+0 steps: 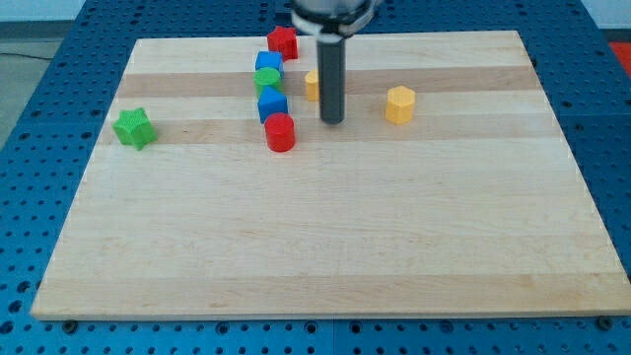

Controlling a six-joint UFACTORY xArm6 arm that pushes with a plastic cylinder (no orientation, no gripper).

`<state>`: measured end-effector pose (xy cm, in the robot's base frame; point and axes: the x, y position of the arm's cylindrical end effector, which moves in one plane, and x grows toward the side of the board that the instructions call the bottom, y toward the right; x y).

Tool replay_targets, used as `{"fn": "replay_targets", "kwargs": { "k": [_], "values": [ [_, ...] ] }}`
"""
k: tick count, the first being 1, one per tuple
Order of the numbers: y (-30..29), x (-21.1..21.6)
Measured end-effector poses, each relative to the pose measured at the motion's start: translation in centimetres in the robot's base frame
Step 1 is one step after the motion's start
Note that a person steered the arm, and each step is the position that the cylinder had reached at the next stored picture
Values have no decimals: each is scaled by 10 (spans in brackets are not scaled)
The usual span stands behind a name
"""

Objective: Place the yellow heart at right side of the red circle

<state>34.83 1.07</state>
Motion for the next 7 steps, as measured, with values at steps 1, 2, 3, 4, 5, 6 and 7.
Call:
{"fn": "replay_targets", "kwargs": {
  "k": [1,2,3,4,5,6,7],
  "values": [
    [6,-35],
    [66,-73],
    [16,-91],
    [7,-69],
    [2,-49],
    [1,-83],
    [-28,-82]
  ]
}}
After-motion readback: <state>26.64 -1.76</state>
